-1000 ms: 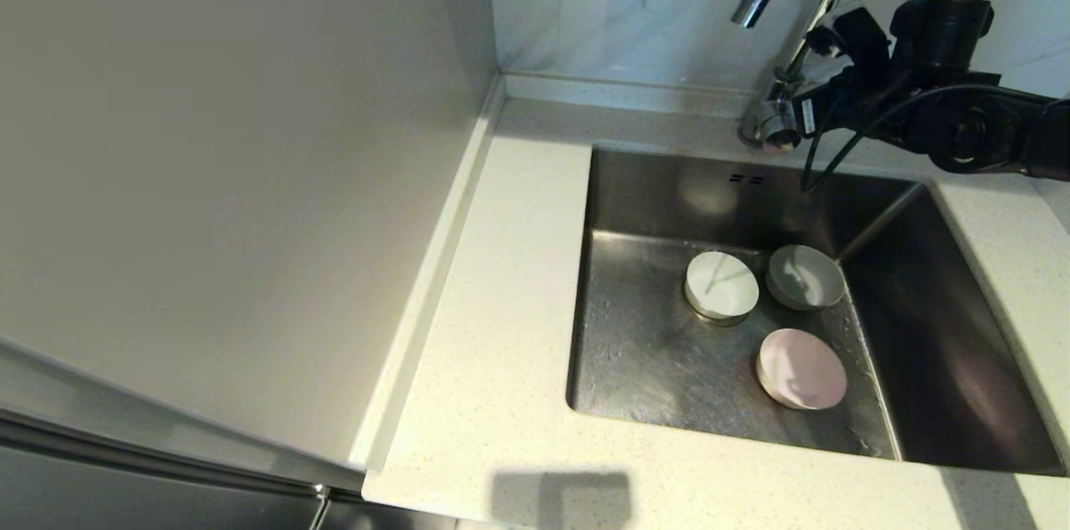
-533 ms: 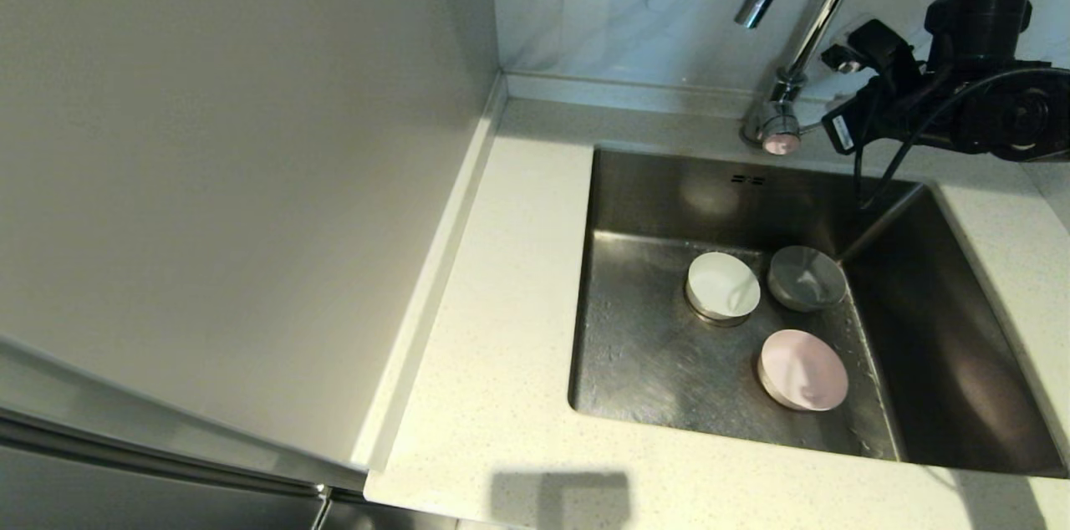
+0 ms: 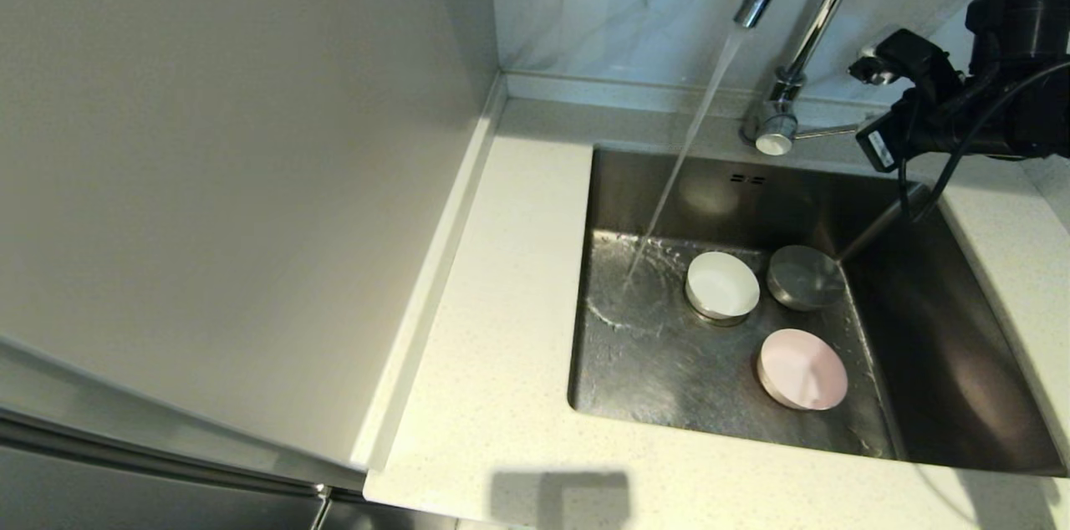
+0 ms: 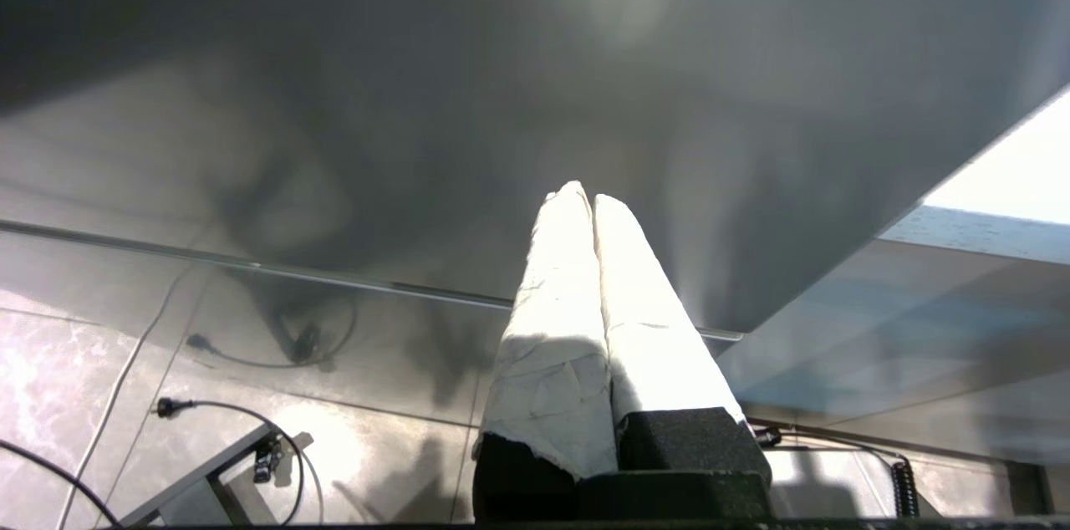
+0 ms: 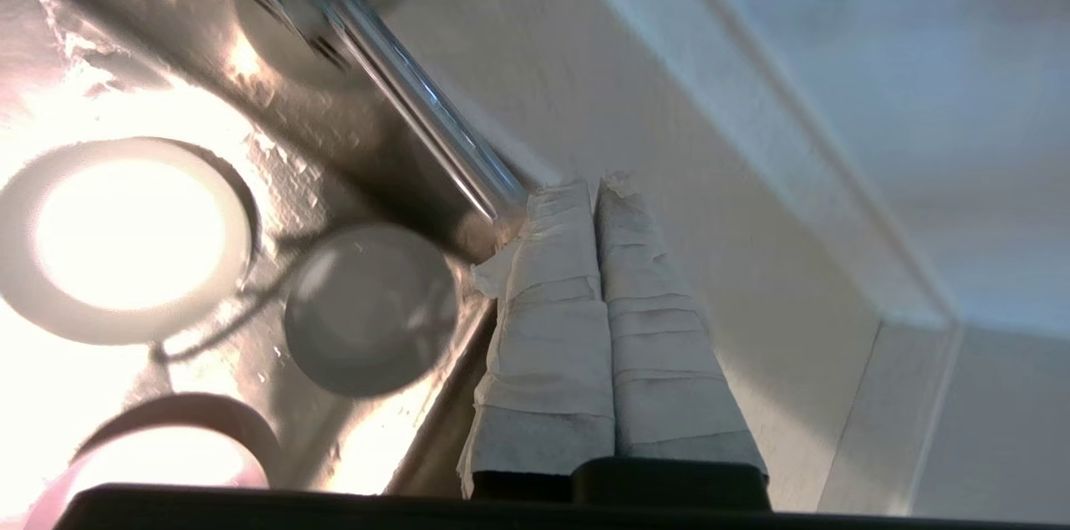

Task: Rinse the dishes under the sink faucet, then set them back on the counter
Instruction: Wait for the water to rinse the bowl

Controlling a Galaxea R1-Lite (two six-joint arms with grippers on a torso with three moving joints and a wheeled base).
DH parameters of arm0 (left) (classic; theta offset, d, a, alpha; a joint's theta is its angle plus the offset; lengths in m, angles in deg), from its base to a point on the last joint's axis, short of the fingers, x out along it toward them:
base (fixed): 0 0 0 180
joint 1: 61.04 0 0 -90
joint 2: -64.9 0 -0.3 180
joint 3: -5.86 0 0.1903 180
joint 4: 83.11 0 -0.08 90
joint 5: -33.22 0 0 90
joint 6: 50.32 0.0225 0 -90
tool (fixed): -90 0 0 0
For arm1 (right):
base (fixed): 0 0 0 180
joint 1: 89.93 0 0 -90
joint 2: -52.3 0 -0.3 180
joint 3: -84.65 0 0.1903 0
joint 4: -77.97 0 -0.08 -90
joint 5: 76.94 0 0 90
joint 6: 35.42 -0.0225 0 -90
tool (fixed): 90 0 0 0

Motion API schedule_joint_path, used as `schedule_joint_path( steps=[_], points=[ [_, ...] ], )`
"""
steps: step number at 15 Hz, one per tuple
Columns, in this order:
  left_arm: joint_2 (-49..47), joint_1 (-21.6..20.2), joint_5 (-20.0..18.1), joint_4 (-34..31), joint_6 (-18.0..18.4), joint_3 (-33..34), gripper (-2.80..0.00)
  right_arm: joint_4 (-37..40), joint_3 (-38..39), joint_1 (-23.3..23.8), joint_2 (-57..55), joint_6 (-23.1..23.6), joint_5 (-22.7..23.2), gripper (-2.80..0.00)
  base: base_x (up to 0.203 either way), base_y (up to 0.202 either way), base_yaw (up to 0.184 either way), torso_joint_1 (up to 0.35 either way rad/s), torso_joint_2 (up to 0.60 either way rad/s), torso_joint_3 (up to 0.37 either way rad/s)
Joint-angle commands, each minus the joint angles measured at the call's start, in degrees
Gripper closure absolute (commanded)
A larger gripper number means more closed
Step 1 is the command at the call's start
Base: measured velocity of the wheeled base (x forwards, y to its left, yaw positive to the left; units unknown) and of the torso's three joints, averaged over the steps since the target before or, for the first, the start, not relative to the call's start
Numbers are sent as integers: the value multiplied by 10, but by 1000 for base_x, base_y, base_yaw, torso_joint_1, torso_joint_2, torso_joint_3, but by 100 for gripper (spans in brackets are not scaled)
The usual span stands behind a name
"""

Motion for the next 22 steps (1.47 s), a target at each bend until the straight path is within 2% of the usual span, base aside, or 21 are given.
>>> schedule_joint_path(
  steps=[1, 4, 6, 9, 11, 14, 19, 22],
  points=[
    [2, 0, 1, 0, -1, 0, 0, -4, 1, 10, 24, 2, -8, 0, 0, 0, 0, 0, 0, 0],
    [2, 0, 1, 0, -1, 0, 0, -3, 20, 27, 57, 4, -46, 0, 0, 0, 0, 0, 0, 0],
    [2, 0, 1, 0, -1, 0, 0, -2, 56, 33, 99, -14, -49, 0, 0, 0, 0, 0, 0, 0],
    [2, 0, 1, 0, -1, 0, 0, 8, 152, 33, 210, -130, -21, 0, 0, 0, 0, 0, 0, 0],
    [2, 0, 1, 0, -1, 0, 0, 21, 280, 29, 315, -176, 19, 0, 0, 0, 0, 0, 0, 0],
    [2, 0, 1, 0, -1, 0, 0, 29, 488, 27, 498, -200, 45, 0, 0, 0, 0, 0, 0, 0],
    [2, 0, 1, 0, -1, 0, 0, -17, 838, 7, 814, -239, 50, 0, 0, 0, 0, 0, 0, 0],
    [2, 0, 1, 0, -1, 0, 0, -71, 980, -21, 954, -277, 47, 0, 0, 0, 0, 0, 0, 0]
  ],
)
